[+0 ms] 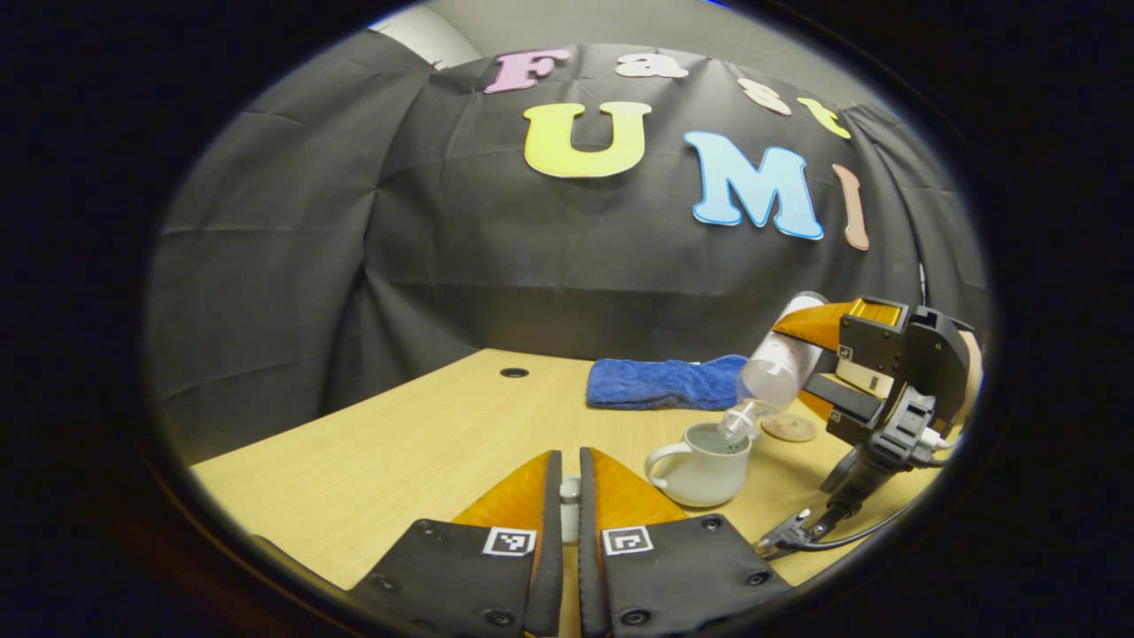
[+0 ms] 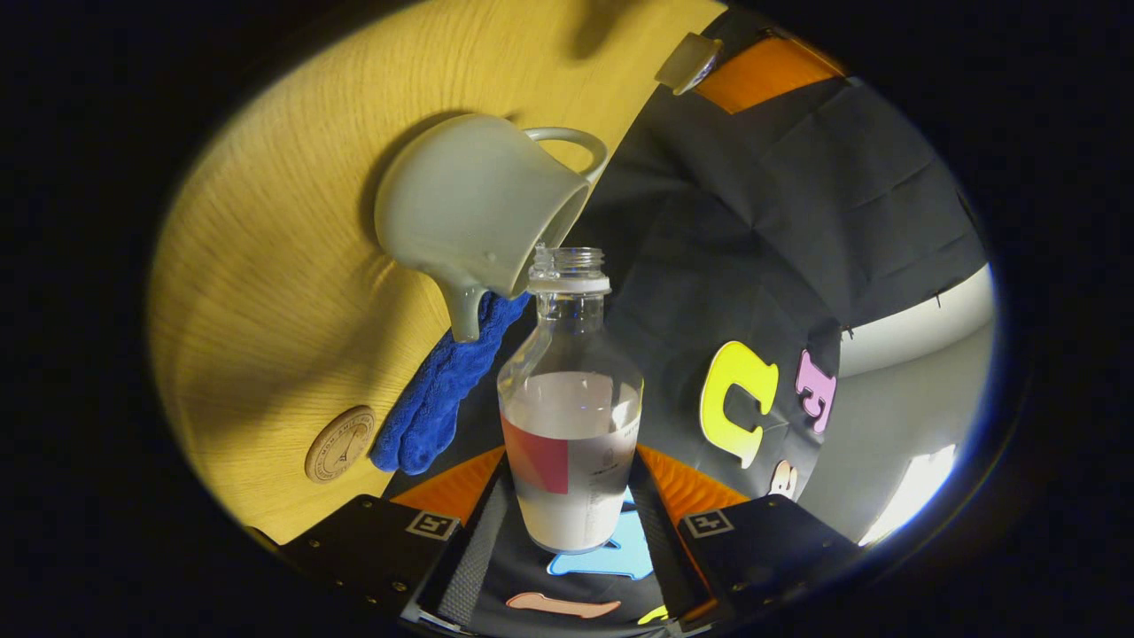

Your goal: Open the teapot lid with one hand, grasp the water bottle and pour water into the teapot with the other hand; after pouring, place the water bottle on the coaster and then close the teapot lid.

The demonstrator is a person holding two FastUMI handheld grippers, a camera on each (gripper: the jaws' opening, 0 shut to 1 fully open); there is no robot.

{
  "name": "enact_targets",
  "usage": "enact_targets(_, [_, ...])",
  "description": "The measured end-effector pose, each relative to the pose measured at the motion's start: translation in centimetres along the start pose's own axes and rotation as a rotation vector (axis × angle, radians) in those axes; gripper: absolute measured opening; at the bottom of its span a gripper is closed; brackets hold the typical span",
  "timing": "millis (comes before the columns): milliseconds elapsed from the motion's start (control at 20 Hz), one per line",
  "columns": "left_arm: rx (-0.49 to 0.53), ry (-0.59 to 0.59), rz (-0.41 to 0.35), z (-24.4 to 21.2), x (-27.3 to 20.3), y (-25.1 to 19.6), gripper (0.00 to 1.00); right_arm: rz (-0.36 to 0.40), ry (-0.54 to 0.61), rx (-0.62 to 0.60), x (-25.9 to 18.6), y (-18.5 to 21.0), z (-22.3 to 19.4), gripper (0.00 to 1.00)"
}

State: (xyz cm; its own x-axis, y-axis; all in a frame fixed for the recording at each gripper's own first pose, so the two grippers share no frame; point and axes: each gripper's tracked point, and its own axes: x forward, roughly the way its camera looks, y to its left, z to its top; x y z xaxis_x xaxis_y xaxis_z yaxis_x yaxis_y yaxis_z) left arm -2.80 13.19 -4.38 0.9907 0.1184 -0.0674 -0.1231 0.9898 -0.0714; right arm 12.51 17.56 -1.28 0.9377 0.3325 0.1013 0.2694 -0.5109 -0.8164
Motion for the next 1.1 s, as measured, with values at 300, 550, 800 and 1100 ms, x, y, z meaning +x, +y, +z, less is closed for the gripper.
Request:
enact_targets(300, [-0.002,-0.002,-0.003,0.0,-0.1,0.0,0.13,-0.014,-0.013,-0.022,0.2,-0.5,0.2,0.77])
enact_targets(550, [-0.003,-0.002,-0.004,0.1,-0.1,0.0,0.14,-0.041,-0.021,-0.049,0.2,-1.1,0.2,0.77])
enact_targets(800, [-0.002,-0.001,-0.005,0.1,-0.1,0.0,0.13,-0.056,-0.037,-0.069,0.3,-1.6,0.2,0.77])
enact_targets(1100, [-0.002,0.000,-0.005,0.0,0.0,0.0,0.13,-0.066,-0.035,-0.075,0.3,-1.7,-0.1,0.77])
